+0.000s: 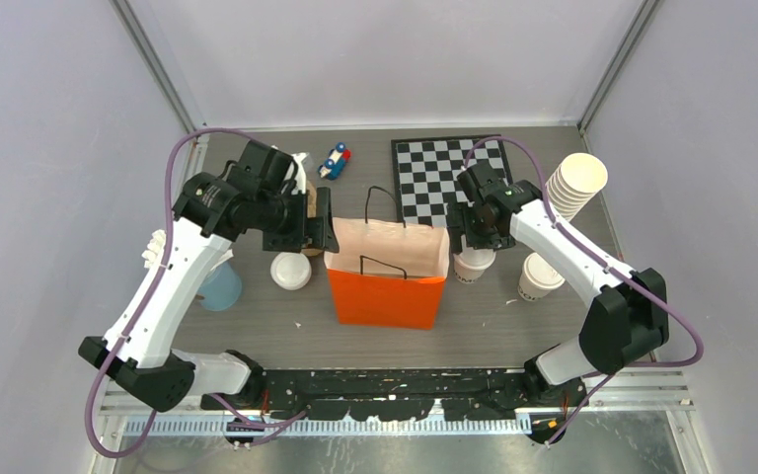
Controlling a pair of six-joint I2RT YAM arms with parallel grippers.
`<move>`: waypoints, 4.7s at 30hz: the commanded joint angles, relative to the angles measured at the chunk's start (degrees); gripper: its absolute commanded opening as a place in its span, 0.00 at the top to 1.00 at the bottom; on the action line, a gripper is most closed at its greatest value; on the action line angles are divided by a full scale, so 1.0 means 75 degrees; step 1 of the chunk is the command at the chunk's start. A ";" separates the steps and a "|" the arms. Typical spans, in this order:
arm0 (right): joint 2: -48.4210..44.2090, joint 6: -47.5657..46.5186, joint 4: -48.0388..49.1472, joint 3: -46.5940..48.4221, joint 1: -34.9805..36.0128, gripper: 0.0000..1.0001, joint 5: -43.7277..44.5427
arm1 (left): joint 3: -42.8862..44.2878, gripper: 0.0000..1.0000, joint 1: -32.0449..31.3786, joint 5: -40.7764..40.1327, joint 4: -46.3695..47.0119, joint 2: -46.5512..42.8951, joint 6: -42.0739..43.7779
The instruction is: Pack the takeout coffee
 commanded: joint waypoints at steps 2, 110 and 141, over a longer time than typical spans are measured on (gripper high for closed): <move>-0.0122 -0.0197 0.0061 -0.0182 0.0028 0.20 -0.0044 | -0.0089 0.19 0.0059 0.0178 0.0299 -0.0192 -0.0021; -0.1709 -0.4156 -0.0472 0.2338 0.4817 0.39 0.0203 | 0.1123 0.47 -0.0434 0.1404 0.1357 0.1827 0.0104; -0.2498 -0.4541 -0.0171 0.1094 0.4935 0.40 0.0070 | 0.0661 0.40 -0.0432 0.1726 0.1005 0.1442 -0.0100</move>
